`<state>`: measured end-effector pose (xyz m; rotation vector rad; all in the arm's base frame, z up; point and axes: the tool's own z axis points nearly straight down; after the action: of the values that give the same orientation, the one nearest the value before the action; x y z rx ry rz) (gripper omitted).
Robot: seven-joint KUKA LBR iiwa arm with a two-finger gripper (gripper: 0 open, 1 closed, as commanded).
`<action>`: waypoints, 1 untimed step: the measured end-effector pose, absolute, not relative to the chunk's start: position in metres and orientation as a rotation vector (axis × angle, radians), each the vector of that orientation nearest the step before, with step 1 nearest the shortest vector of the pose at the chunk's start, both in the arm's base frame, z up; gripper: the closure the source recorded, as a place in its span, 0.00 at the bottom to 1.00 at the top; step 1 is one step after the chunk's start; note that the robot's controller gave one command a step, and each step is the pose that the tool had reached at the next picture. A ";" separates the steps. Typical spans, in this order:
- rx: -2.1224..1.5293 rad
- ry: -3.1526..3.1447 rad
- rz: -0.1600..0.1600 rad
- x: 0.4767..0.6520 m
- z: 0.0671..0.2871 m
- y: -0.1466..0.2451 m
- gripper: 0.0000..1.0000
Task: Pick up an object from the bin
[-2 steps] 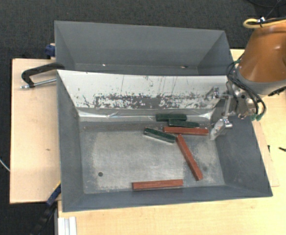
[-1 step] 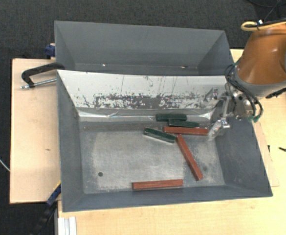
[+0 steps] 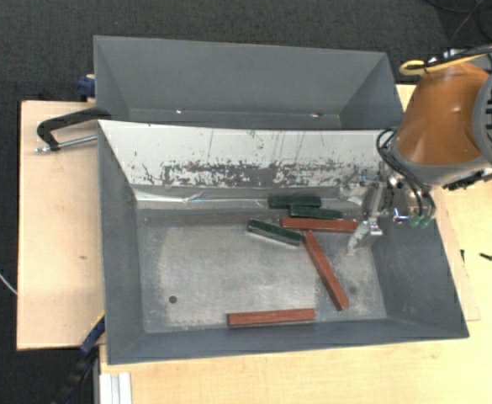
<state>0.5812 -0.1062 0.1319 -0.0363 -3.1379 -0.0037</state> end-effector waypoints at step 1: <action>0.279 -3.141 0.003 0.598 0.077 -0.101 1.00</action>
Offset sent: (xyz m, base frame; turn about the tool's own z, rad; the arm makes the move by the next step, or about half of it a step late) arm 0.0000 0.0000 0.0000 0.0000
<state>0.5978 -0.1014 0.0767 0.2791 -3.1410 0.0032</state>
